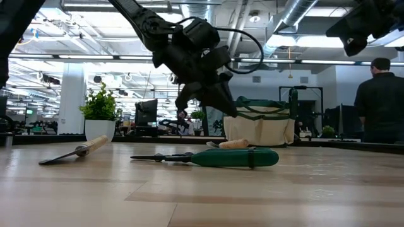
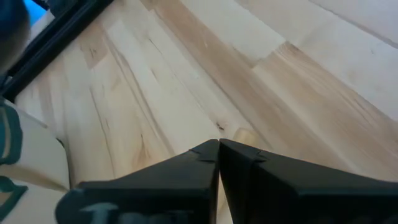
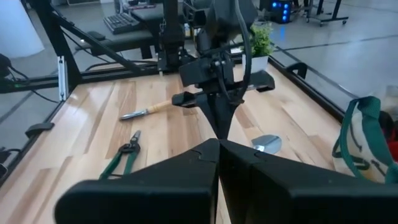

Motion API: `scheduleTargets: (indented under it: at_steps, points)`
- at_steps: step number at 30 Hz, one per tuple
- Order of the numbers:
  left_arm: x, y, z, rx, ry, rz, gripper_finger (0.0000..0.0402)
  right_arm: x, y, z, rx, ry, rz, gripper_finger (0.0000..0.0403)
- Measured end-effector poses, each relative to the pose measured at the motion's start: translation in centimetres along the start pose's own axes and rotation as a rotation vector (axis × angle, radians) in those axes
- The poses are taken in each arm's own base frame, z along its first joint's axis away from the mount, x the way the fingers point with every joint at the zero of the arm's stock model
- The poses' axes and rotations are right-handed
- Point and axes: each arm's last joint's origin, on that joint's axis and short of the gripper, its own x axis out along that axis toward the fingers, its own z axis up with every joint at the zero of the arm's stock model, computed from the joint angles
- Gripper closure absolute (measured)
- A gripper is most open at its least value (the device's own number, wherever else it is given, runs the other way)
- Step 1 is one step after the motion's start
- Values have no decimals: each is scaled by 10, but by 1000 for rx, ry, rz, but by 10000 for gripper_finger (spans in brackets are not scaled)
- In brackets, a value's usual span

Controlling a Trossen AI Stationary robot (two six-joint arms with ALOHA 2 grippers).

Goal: Pick & Place Garden tools in Gardening bag
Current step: Put the top brown trowel into the gardening bag

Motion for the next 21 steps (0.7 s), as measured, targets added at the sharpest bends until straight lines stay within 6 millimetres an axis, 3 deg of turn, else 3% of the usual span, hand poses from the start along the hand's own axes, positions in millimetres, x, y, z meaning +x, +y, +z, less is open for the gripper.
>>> scheduleTargets:
  at_steps: [10, 21]
  points:
    - [0, 3, 2, 8, -4, 48, 373, 0, 1, -1, 11, 11, 25, 403]
    - [2, -4, -5, -1, 21, 28, 293, 0, 1, -1, 9, 11, 25, 403]
